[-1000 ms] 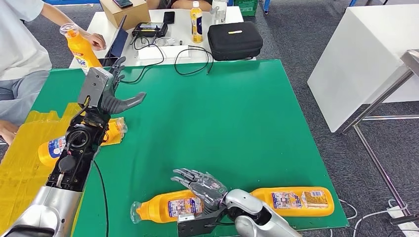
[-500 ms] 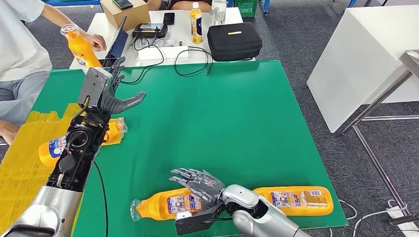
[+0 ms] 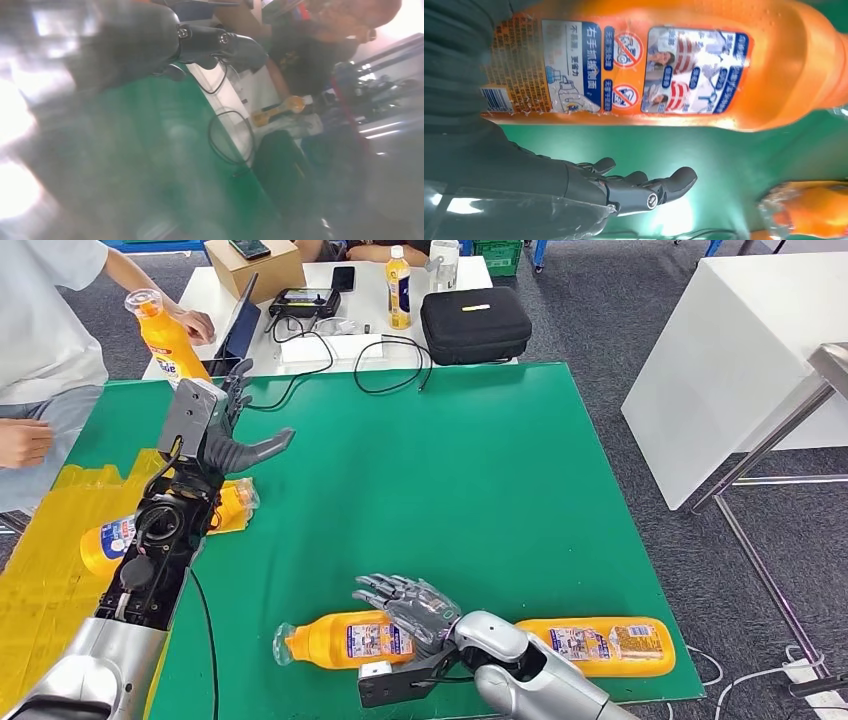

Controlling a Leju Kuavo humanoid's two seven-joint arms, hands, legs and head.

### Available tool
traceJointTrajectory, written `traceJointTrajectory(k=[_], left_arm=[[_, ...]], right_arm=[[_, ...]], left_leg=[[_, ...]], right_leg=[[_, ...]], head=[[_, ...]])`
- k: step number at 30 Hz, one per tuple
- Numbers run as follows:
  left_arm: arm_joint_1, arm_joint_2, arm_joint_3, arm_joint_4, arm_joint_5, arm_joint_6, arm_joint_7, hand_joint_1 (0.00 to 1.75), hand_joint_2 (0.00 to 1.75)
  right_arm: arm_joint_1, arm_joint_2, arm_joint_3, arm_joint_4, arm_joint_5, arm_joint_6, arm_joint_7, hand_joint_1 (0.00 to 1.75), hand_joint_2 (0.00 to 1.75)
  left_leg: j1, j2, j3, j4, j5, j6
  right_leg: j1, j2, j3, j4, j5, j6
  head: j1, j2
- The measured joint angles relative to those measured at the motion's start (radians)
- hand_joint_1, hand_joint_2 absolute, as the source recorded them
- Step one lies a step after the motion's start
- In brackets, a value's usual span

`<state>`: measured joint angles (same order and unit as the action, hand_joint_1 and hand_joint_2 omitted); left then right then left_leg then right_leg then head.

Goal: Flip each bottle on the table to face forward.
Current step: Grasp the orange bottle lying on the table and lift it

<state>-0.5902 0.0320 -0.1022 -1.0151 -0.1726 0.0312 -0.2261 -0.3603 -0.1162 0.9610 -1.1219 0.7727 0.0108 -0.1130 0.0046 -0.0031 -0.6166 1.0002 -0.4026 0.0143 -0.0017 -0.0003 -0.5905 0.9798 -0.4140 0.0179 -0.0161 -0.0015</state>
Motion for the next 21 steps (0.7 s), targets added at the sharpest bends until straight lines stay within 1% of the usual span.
traceJointTrajectory(k=[4,8,15,21], left_arm=[[0.014,0.001,0.000,-0.001,0.002,0.006,0.002,0.00,1.75],[0.039,0.006,0.002,-0.014,0.002,0.010,0.008,0.00,1.75],[0.064,0.012,0.004,-0.035,0.002,0.010,0.017,0.00,1.75],[0.074,0.013,0.010,-0.046,0.001,0.010,0.021,0.00,1.75]], right_arm=[[0.001,-0.021,-0.014,0.001,0.066,-0.033,0.065,0.00,1.75],[0.013,-0.042,-0.050,0.001,0.130,-0.059,0.117,0.00,1.75],[0.032,-0.058,-0.107,-0.004,0.176,-0.069,0.141,0.00,1.75],[0.045,-0.060,-0.137,-0.005,0.223,-0.087,0.174,0.00,1.75]], left_leg=[[0.000,0.000,0.000,0.000,0.000,0.000],[-0.001,0.000,0.000,0.000,0.000,0.000],[0.000,0.000,0.000,0.000,0.000,0.000],[0.000,0.000,0.000,0.000,0.000,0.000]], right_leg=[[0.000,0.000,0.000,0.000,0.000,0.000],[-0.001,0.000,0.000,0.000,0.000,0.000],[-0.001,0.000,0.000,0.000,0.000,0.000],[-0.001,0.000,0.000,0.000,0.000,0.000]], head=[[0.000,0.000],[0.000,0.000],[0.000,0.000],[0.000,0.000]])
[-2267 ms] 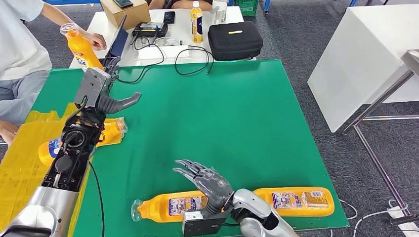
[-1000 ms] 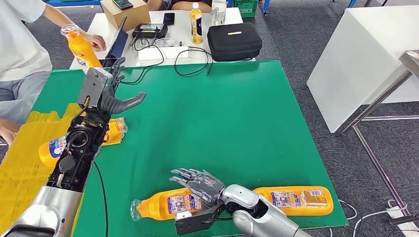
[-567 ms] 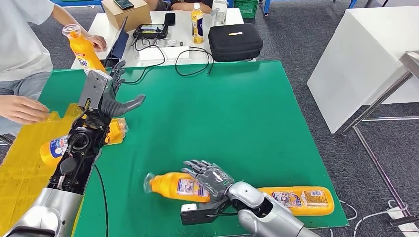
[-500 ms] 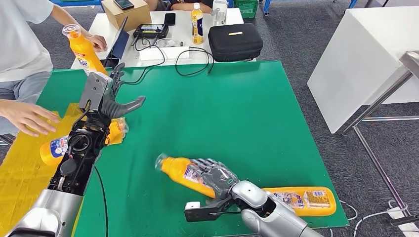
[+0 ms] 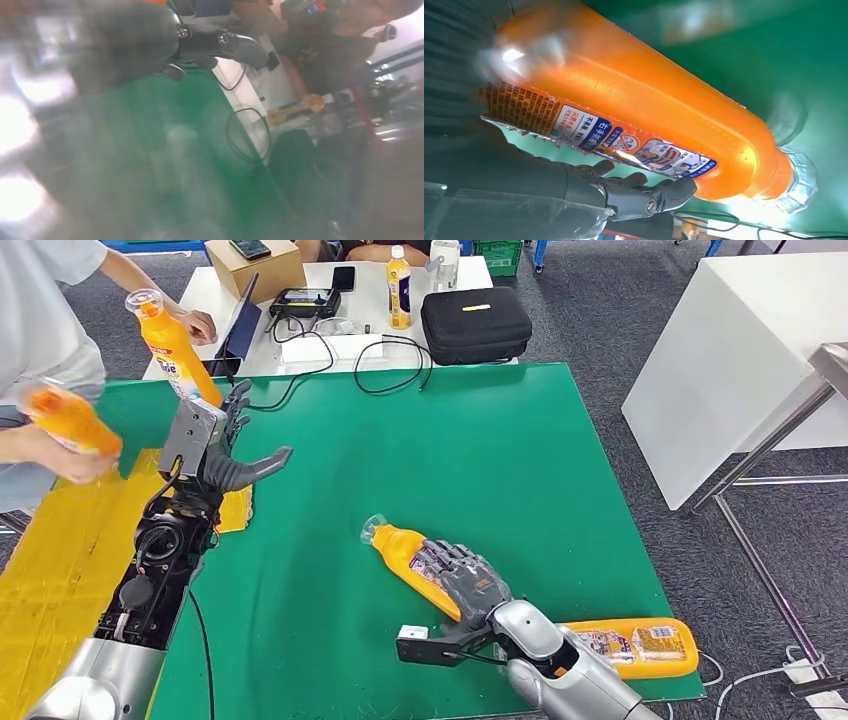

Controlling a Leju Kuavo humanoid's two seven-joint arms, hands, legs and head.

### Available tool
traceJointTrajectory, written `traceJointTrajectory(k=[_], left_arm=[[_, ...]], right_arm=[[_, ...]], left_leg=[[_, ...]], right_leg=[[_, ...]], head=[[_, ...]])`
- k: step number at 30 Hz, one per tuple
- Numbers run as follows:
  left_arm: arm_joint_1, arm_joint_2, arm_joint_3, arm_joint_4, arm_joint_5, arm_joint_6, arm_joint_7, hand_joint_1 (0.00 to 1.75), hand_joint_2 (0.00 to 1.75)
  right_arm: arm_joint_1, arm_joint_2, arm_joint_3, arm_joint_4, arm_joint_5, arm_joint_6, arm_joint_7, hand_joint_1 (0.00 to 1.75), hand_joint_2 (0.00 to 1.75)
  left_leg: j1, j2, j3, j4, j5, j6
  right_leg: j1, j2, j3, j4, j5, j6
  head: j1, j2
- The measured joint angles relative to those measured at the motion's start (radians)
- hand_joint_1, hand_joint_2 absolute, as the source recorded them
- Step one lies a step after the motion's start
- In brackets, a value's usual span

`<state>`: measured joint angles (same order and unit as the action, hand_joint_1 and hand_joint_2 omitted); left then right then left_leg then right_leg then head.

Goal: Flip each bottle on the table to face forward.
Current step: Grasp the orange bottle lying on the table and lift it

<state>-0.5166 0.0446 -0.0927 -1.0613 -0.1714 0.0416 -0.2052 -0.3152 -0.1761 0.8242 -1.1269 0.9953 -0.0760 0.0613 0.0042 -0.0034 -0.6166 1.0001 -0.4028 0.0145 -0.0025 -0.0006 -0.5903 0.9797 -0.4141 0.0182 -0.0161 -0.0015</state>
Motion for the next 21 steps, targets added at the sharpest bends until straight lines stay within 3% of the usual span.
traceJointTrajectory(k=[17,21], left_arm=[[0.030,0.000,0.012,-0.024,-0.008,0.002,0.014,0.00,1.75],[0.048,0.000,0.019,-0.043,-0.020,0.013,0.025,0.00,1.75]], right_arm=[[0.037,0.031,-0.090,-0.001,0.027,-0.053,0.009,0.00,1.75],[0.092,0.080,-0.163,-0.033,-0.015,-0.166,0.009,0.00,0.00]], left_leg=[[0.000,0.000,0.000,0.000,0.000,0.000],[0.000,0.000,-0.002,0.000,0.000,0.000]], right_leg=[[0.000,0.000,0.000,0.000,0.000,0.000],[0.000,0.000,-0.002,0.000,0.000,0.000]], head=[[0.000,0.000],[0.000,0.000]])
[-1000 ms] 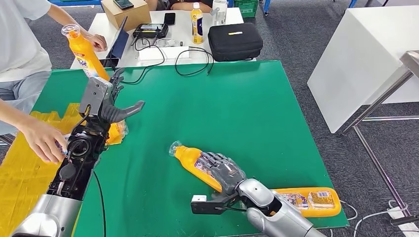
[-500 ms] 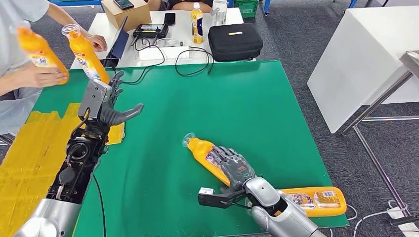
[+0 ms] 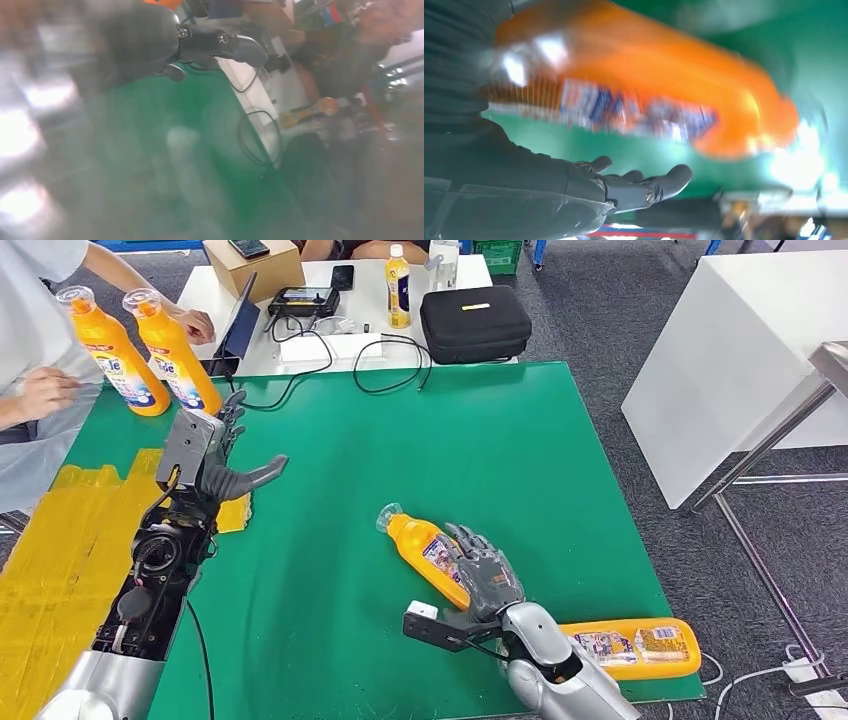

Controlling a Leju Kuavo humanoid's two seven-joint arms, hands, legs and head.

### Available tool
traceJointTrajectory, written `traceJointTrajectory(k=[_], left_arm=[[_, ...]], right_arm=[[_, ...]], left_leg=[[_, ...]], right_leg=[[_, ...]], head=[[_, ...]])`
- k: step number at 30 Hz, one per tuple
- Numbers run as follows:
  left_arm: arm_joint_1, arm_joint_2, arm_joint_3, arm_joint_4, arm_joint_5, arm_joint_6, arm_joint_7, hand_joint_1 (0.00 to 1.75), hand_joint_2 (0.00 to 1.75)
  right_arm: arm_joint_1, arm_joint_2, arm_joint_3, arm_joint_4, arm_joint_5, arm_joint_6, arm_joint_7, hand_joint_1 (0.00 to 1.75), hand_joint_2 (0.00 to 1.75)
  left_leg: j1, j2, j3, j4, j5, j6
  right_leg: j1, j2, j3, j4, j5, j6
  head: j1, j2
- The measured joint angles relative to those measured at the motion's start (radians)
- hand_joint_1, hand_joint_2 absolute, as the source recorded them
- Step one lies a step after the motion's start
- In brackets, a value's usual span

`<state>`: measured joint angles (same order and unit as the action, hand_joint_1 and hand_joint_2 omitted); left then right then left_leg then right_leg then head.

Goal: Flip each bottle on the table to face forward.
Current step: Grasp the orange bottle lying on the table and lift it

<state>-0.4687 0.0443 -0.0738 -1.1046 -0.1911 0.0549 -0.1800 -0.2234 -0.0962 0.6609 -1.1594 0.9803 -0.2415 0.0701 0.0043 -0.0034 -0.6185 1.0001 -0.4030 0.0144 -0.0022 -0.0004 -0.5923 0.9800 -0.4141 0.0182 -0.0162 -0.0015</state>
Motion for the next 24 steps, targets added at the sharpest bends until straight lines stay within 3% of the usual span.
traceJointTrajectory(k=[7,14,24], left_arm=[[0.035,0.000,0.001,-0.040,-0.015,0.015,0.018,0.00,1.75],[0.038,-0.002,0.001,-0.046,-0.019,0.015,0.026,0.00,1.75],[0.036,-0.009,0.001,-0.046,-0.020,0.008,0.026,0.00,1.75]], right_arm=[[0.078,0.089,-0.129,-0.090,-0.067,-0.070,0.001,0.00,0.00],[0.084,0.119,-0.196,-0.090,-0.051,-0.072,0.018,0.00,0.00],[0.063,0.161,-0.283,-0.055,-0.148,-0.044,0.013,0.00,0.00]], left_leg=[[0.001,0.000,-0.001,0.000,0.000,0.000],[0.000,0.000,-0.002,0.000,0.000,0.000],[0.000,0.000,-0.002,0.000,0.000,0.000]], right_leg=[[0.001,0.000,-0.002,0.000,-0.001,0.000],[0.000,0.000,-0.002,0.000,0.000,0.000],[0.000,0.000,-0.002,0.000,0.000,0.000]], head=[[0.000,0.000],[0.000,0.000],[-0.001,0.000]])
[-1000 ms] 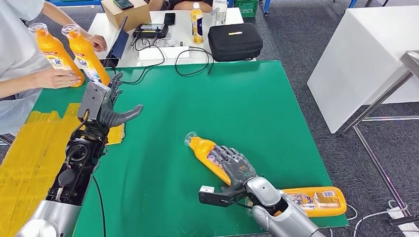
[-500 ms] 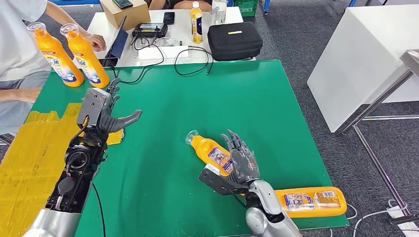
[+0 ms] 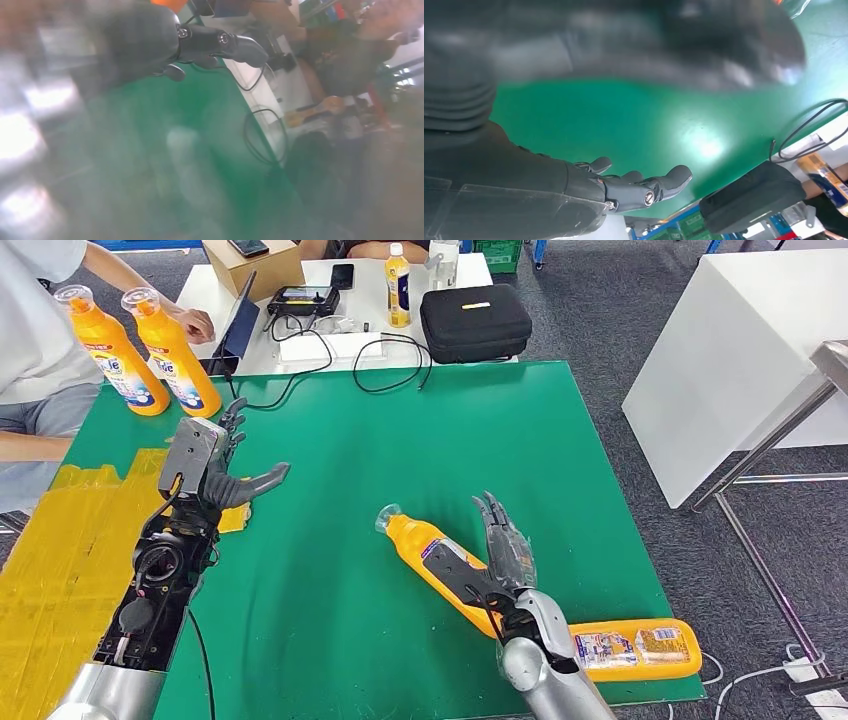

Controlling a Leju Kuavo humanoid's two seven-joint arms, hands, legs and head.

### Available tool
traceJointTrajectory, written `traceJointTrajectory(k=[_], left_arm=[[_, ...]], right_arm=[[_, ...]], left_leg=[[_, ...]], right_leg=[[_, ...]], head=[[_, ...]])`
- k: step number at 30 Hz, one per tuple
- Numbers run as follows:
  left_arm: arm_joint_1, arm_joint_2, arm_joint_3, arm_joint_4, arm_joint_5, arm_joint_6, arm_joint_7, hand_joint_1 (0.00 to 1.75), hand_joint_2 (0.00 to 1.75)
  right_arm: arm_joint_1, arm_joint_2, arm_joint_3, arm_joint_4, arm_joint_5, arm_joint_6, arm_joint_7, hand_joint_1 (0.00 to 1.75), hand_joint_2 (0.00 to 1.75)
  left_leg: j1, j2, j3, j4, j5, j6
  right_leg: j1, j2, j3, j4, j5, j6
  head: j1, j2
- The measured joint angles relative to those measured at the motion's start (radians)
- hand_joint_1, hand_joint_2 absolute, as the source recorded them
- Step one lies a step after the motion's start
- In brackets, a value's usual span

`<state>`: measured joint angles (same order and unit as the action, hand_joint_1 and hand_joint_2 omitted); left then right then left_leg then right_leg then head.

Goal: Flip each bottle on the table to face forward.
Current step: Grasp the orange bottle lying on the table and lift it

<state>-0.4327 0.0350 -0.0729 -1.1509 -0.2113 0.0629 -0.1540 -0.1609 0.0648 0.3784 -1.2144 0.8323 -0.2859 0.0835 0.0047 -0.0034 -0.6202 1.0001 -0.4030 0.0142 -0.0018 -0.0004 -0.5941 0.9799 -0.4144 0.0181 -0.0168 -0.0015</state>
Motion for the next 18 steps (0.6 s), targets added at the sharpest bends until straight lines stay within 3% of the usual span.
traceJointTrajectory(k=[11,15,18], left_arm=[[0.000,-0.003,0.000,0.000,0.003,0.004,0.001,0.00,1.75],[-0.001,-0.003,0.000,0.003,0.004,0.009,0.001,0.00,1.75],[-0.004,-0.006,0.000,0.009,0.005,0.009,0.001,0.00,1.75]], right_arm=[[-0.003,0.012,-0.016,0.025,-0.041,0.043,0.029,0.00,0.00],[-0.005,0.014,-0.014,0.055,-0.047,0.068,0.052,0.00,1.75],[-0.016,0.018,-0.003,0.080,-0.024,0.077,0.059,0.00,1.75]], left_leg=[[0.000,0.000,0.000,0.000,0.000,0.000],[0.000,0.000,0.000,0.000,0.000,0.000],[0.000,0.000,0.000,0.000,0.000,0.000]], right_leg=[[0.000,0.000,0.000,0.000,0.000,0.000],[0.000,0.000,0.000,0.000,0.000,0.000],[0.000,0.000,0.000,0.000,0.000,0.000]], head=[[0.000,0.000],[0.000,0.000],[0.000,0.000]])
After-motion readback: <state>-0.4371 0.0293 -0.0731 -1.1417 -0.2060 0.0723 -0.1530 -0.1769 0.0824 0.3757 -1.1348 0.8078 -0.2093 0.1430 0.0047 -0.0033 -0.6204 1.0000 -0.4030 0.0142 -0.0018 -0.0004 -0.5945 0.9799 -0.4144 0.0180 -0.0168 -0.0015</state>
